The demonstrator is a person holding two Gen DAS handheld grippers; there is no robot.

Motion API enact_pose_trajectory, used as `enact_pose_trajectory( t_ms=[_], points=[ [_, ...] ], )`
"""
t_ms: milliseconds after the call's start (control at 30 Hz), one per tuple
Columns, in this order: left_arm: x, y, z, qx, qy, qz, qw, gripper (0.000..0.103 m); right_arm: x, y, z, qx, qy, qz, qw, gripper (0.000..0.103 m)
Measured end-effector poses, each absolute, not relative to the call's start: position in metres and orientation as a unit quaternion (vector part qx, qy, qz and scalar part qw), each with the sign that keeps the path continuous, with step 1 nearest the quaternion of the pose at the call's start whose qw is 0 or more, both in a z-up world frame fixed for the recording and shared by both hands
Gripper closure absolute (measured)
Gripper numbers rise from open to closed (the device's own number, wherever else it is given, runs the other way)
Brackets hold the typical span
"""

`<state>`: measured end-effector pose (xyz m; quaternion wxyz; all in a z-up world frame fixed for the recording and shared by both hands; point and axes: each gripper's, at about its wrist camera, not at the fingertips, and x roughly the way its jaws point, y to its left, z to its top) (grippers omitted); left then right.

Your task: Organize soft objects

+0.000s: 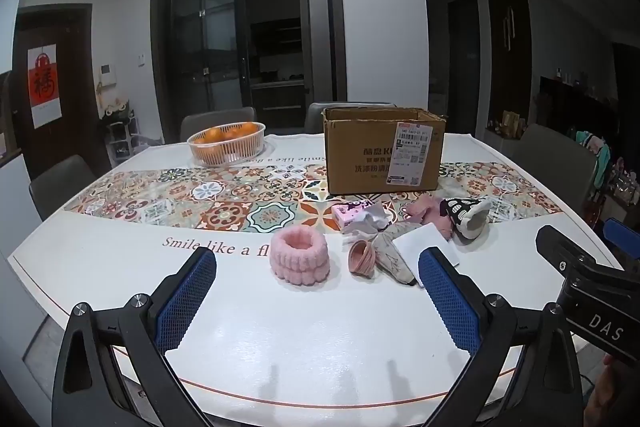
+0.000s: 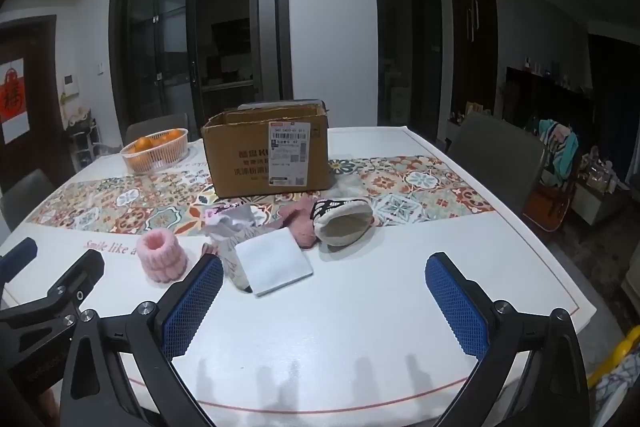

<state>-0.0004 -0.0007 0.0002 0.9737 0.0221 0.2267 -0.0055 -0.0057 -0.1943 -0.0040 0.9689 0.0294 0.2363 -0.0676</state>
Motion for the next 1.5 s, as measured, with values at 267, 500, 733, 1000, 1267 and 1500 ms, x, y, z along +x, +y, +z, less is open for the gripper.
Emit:
enact_pose_trajectory(
  t_ms=[267,500,733,1000,1267,1500],
  points=[
    [-0.004,0.003,0.008,0.024,0.238,-0.016,0.971,0.0,-0.014,-0.193,-0.001,0.028,0.236,-0.066,0.969,0.0],
    [-0.016,-0.003,0.001,0.028,0.229,-0.019,0.973,0.0,-0.02,-0.192,0.0,0.03,0.232,-0.067,0.97,0.0],
    [-0.02,-0.004,0.003,0.026,0.227,-0.021,0.973,0.0,-0.027,-0.196,-0.002,0.033,0.226,-0.067,0.971,0.0],
    [-0.021,-0.002,0.005,0.024,0.226,-0.022,0.974,0.0,-0.029,-0.195,0.0,0.032,0.225,-0.066,0.971,0.0],
    [-0.021,-0.001,0.006,0.023,0.226,-0.022,0.974,0.0,-0.03,-0.194,0.001,0.032,0.224,-0.067,0.972,0.0],
    [-0.021,-0.001,0.006,0.023,0.226,-0.022,0.974,0.0,-0.031,-0.194,0.004,0.031,0.223,-0.066,0.972,0.0]
  ],
)
